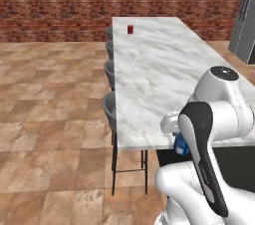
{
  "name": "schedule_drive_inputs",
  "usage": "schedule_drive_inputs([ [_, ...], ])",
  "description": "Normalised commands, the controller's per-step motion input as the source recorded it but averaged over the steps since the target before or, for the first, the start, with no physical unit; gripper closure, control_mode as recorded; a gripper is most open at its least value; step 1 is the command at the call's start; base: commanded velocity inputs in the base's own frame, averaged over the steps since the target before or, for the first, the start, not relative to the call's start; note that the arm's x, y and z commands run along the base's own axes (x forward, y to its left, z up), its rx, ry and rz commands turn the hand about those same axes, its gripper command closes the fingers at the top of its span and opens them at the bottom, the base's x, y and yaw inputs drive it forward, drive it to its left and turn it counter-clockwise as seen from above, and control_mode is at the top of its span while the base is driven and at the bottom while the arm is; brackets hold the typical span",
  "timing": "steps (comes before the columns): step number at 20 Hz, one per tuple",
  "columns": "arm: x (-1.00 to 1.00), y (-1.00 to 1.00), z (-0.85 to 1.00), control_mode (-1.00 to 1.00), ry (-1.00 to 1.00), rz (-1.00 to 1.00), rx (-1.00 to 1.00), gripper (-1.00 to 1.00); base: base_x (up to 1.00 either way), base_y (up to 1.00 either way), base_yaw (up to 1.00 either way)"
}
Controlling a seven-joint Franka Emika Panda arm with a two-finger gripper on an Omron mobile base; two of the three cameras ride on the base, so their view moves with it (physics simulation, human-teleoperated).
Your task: Four empty soda cans are scattered around the kitchen. Gather all the cans and cluster them next to the stove for recycling.
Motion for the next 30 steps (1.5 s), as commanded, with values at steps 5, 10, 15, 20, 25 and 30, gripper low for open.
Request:
schedule_drive_inputs([
  [5, 0.00, 0.00, 0.00, 1.00, 0.00, 0.00, 0.00, 1.00, -0.70, -0.09, 0.00],
  [10, 0.00, 0.00, 0.00, 1.00, 0.00, 0.00, 0.00, 1.00, -0.62, -0.42, -0.01],
  [15, 0.00, 0.00, 0.00, 1.00, 0.00, 0.00, 0.00, 1.00, -0.65, -0.76, -0.02],
  [20, 0.00, 0.00, 0.00, 1.00, 0.00, 0.00, 0.00, 1.00, -0.60, -0.95, -0.01],
  [25, 0.00, 0.00, 0.00, 1.00, 0.00, 0.00, 0.00, 1.00, -0.56, -1.00, 0.00],
  [30, 0.00, 0.00, 0.00, 1.00, 0.00, 0.00, 0.00, 1.00, -0.44, -0.95, 0.00],
])
